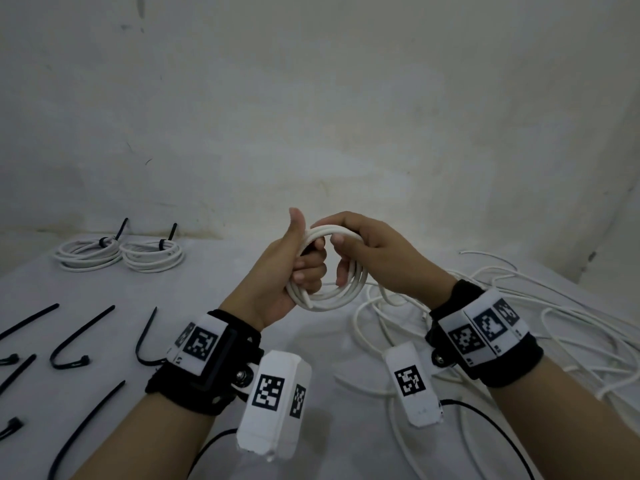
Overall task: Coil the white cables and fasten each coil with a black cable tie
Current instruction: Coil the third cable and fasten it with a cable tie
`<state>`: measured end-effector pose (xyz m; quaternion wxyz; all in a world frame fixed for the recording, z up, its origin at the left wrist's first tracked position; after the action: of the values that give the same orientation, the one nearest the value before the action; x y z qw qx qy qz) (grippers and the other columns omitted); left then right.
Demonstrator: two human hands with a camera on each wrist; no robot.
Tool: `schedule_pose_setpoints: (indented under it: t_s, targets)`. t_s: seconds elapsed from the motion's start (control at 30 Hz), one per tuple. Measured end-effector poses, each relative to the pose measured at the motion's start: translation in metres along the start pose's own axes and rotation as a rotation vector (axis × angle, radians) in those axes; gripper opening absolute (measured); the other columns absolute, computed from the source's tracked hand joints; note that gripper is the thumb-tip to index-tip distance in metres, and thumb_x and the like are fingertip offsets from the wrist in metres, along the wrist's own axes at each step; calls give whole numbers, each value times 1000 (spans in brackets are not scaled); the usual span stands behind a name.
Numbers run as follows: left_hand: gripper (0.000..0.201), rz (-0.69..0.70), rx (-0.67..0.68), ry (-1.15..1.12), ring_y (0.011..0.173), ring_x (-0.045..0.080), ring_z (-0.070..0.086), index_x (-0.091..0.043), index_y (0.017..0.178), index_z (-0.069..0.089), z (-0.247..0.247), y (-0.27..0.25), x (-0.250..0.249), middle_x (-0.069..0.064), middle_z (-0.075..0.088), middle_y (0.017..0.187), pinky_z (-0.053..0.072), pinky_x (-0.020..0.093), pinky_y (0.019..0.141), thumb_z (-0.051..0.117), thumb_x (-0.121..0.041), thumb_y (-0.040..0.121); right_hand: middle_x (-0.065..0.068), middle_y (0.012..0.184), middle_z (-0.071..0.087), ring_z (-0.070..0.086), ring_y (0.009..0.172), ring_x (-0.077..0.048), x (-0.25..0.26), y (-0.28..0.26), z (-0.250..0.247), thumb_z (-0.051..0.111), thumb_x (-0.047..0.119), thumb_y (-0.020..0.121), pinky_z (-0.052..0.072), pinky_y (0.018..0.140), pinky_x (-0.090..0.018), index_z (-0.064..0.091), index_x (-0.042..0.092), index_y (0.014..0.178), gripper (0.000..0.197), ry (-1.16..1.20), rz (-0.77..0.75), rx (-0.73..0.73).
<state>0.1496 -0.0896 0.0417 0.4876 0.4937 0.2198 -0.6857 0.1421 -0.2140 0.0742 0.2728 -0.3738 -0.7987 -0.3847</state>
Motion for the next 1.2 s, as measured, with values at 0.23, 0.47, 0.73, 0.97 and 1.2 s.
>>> schedule_pose_setpoints:
  t_s: [0.23, 0.47, 0.73, 0.97, 1.2]
  targets:
    - [62, -55, -59, -172, 40, 7, 35, -17, 54, 32, 0, 2, 8, -4, 29, 46, 32, 15, 36, 21, -64, 92, 7, 75, 58, 64, 58, -14, 4, 3, 3, 46, 15, 100, 54, 59, -28, 60, 15, 118, 23, -71, -3, -42]
    - [72, -59, -29, -238, 35, 6, 27, -17, 42, 37, 3, 2, 13, -4, 26, 42, 25, 14, 31, 18, -65, 93, -3, 94, 46, 61, 81, -20, 9, 4, 5, 53, 20, 97, 55, 63, -24, 67, 20, 116, 23, -141, -41, -177]
    - [73, -37, 24, -376, 27, 2, 24, -17, 40, 38, 3, 3, 13, -6, 26, 34, 17, 12, 27, 19, -67, 90, 2, 86, 52, 65, 59, -16, 8, 0, 4, 58, 18, 94, 54, 56, -25, 68, 20, 112, 21, -57, -17, -194]
    - [43, 33, -7, 2, 38, 4, 27, -21, 48, 49, -6, 1, 6, -9, 26, 43, 27, 16, 41, 61, -46, 82, -2, 89, 49, 57, 66, -13, 4, 1, 0, 46, -7, 90, 47, 67, -18, 56, 16, 129, 46, -373, -57, -86]
    - [27, 148, -92, 471, 44, 8, 40, -10, 75, 57, -13, -2, -2, -8, 40, 46, 39, 21, 48, 54, -32, 90, -2, 94, 44, 58, 65, -11, 1, 0, -1, 32, -17, 86, 44, 63, -10, 55, 7, 123, 50, -474, -96, 41]
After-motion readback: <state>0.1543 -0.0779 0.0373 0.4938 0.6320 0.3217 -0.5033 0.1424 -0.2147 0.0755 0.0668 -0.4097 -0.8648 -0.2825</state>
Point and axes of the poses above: each hand's wrist, its own y-axis towards the middle knuckle, its own z-axis out of the palm, x = y × z, the point moved 4 cm from there along y, towards the middle knuckle
